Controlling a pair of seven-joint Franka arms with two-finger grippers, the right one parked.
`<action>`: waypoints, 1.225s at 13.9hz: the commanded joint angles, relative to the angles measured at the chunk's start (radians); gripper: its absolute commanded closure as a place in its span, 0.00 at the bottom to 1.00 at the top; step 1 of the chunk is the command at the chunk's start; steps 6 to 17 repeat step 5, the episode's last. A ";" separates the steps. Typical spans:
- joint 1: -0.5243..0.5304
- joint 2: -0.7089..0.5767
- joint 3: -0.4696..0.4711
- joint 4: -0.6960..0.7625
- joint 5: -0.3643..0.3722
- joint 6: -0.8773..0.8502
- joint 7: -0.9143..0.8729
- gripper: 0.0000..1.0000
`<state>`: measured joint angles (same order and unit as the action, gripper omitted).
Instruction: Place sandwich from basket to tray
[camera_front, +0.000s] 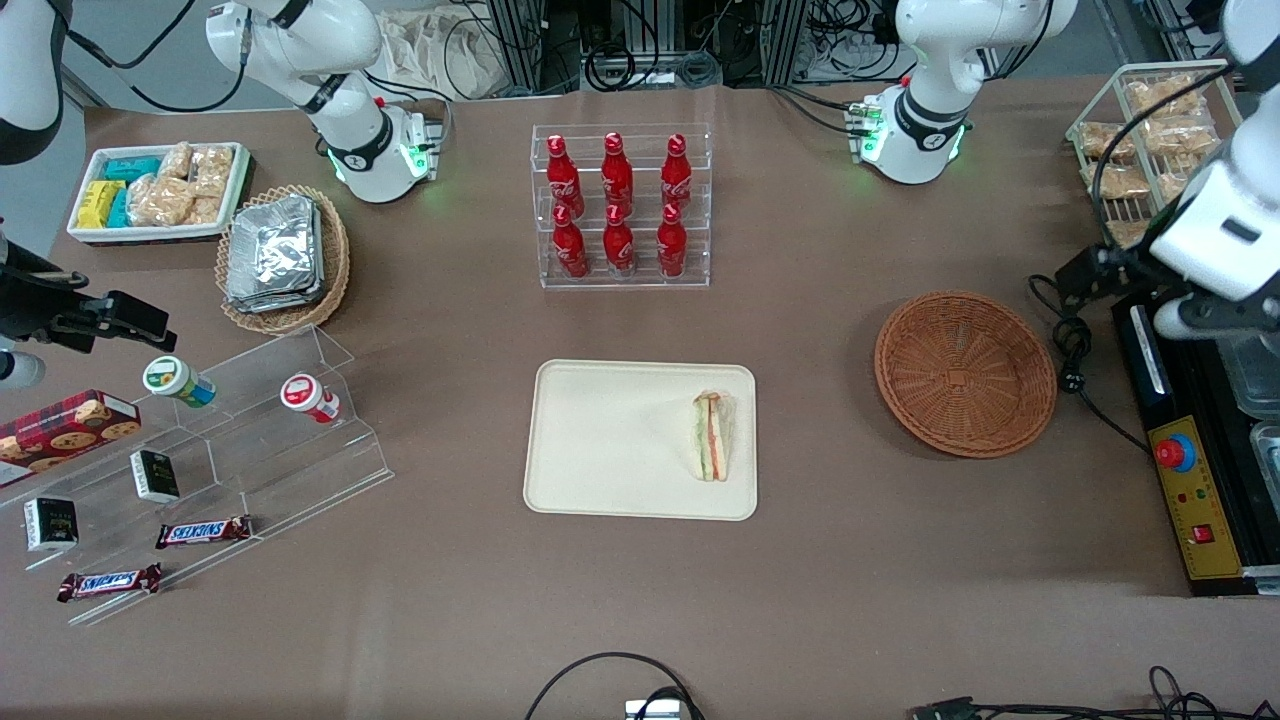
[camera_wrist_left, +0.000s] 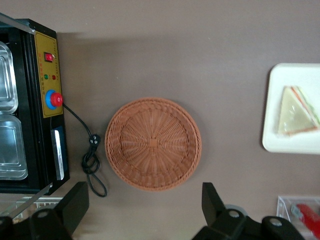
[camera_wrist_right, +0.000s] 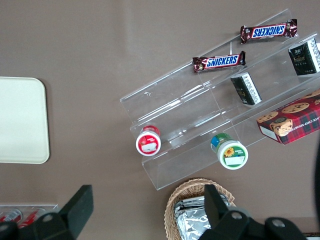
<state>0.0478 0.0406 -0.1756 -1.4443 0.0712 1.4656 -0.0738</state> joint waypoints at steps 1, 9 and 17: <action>0.047 -0.117 -0.004 -0.112 -0.060 -0.008 0.077 0.00; 0.078 -0.177 -0.005 -0.179 -0.094 -0.011 0.078 0.00; 0.078 -0.177 -0.005 -0.179 -0.094 -0.011 0.078 0.00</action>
